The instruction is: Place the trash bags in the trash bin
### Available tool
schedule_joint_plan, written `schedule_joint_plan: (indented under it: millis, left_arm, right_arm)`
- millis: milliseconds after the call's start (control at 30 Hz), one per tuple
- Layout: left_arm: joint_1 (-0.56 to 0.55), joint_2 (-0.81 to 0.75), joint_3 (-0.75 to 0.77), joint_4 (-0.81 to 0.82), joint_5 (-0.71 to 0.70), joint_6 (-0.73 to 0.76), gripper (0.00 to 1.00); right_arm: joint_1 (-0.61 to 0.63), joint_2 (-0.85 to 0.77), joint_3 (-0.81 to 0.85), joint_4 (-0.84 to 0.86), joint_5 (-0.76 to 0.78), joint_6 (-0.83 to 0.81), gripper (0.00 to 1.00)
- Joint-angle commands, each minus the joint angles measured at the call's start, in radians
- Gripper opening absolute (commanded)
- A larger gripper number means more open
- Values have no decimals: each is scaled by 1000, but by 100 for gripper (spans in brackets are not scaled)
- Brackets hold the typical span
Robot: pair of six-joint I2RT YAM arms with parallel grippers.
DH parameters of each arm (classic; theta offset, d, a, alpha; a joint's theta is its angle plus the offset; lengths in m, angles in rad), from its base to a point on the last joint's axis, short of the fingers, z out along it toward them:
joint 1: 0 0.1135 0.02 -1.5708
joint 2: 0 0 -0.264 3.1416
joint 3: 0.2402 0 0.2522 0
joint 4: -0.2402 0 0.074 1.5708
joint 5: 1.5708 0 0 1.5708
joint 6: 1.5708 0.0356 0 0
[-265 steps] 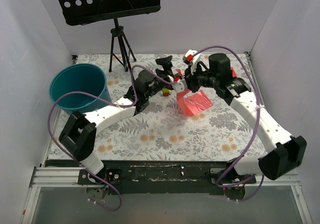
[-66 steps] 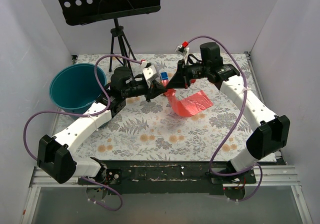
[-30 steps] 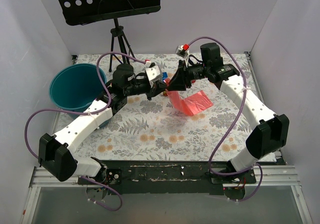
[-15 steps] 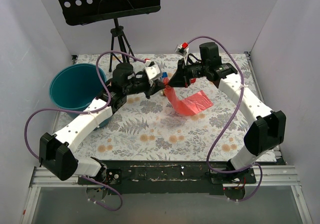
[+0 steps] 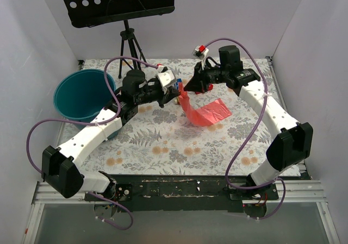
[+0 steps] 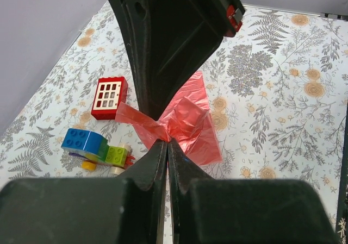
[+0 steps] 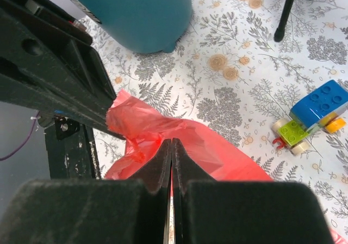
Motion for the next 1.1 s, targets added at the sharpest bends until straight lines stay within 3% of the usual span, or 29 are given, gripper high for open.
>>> schedule_joint_plan:
  millis: [0,33,100,167,500,700,933,1067]
  left_arm:
    - [-2,-45,-9,15,-34,-6,0]
    - [-3,-45,-11,18,-37,-7,0]
    - [-3,-47,-15,29,-39,-10,0]
    - [-5,-42,-11,33,-34,-10,0]
    - [-3,-32,-2,44,-15,-6,0]
    - [-3,-28,0,55,-10,-16,0]
    - [-3,-30,-3,49,-7,-1,0]
    - [-3,-36,-14,29,-28,43,0]
  right_arm:
    - [-4,-28,0,36,-143,-19,1]
    - [-2,-27,1,36,-193,-9,3]
    - [1,-30,-20,73,-261,30,24]
    - [7,-31,-25,78,-266,31,35]
    - [7,-17,-29,93,-252,100,42]
    - [8,4,-45,99,-214,132,38]
    - [7,30,-23,141,-214,145,1]
    - [-15,7,-32,132,-200,139,1]
